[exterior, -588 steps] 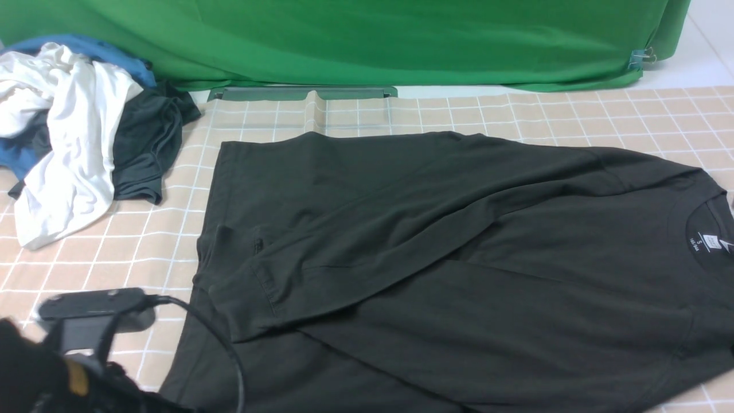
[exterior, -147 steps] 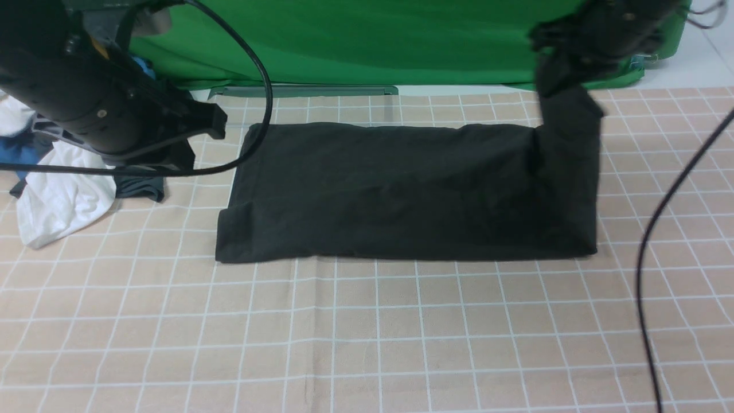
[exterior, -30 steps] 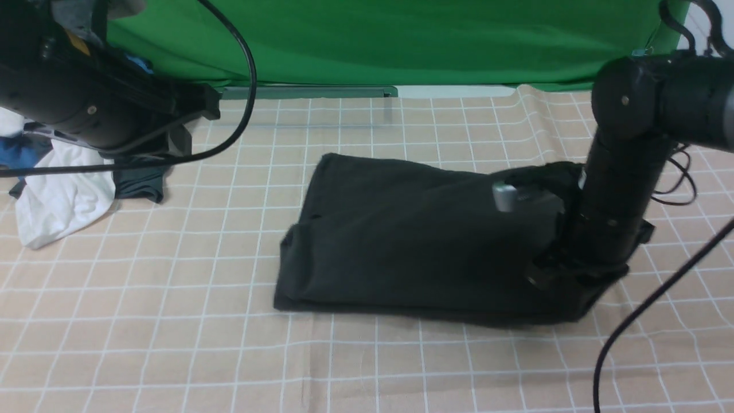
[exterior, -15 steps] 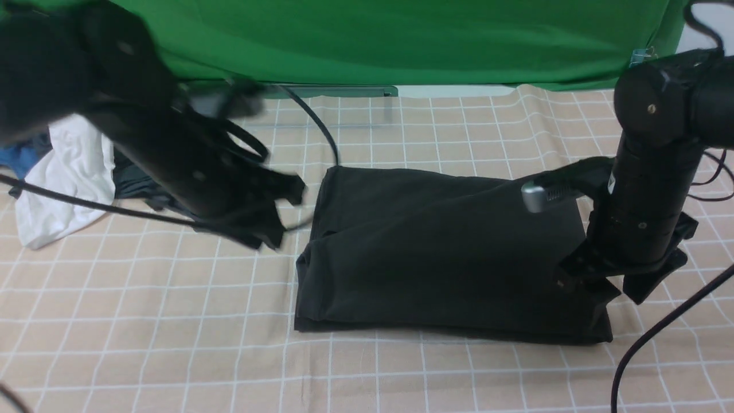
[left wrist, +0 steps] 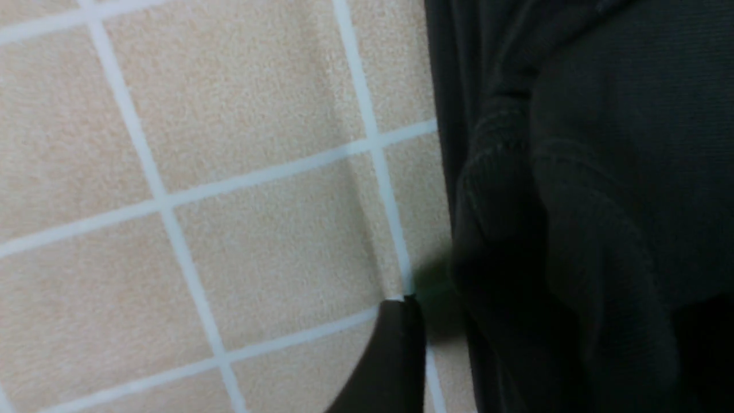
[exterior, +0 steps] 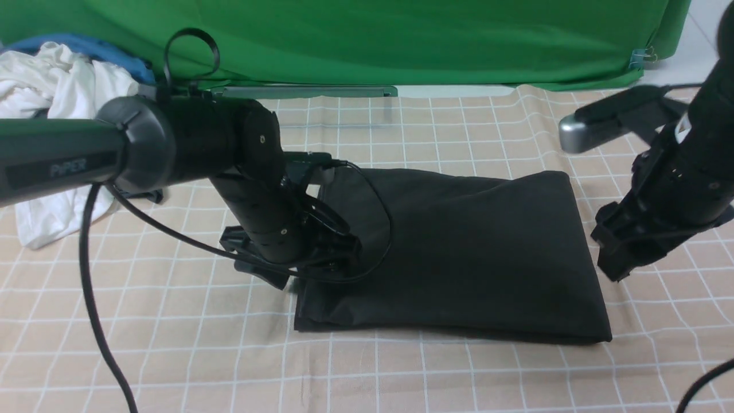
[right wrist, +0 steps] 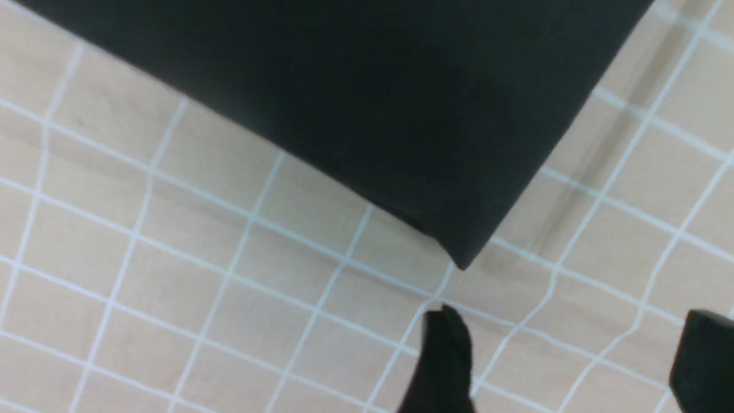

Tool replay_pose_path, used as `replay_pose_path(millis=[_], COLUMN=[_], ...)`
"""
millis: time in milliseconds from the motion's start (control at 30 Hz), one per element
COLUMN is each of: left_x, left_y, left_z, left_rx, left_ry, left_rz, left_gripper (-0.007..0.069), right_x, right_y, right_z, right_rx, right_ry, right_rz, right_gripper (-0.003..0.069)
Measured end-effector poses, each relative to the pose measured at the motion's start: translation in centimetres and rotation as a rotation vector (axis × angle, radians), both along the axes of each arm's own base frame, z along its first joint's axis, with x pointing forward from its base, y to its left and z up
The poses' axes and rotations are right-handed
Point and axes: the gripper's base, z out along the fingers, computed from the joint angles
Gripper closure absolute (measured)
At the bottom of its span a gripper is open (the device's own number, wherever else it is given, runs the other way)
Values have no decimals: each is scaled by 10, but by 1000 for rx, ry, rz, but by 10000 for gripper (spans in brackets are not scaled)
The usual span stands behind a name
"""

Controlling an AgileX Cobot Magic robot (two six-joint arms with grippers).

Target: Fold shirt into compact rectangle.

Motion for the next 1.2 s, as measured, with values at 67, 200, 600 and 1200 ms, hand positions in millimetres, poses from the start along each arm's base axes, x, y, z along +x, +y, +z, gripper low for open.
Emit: replay_pose_path(millis=[67, 200, 600, 1200], left_x=[0, -1, -24, -40], left_y=[-2, -4, 16, 35], left_z=[-4, -6, 47, 40], left_rx=[-15, -34, 72, 176], left_ry=[19, 40, 53, -27], left_rz=[11, 13, 82, 80], left_gripper=[116, 409, 550, 441], right_x=[-4, -10, -42, -55], right_y=[-1, -3, -14, -20], right_z=[8, 19, 59, 73], right_rx=[11, 26, 61, 61], right_ry=[-33, -77, -201, -263], right_rz=[0, 1, 22, 23], right_gripper=[123, 123, 123, 123])
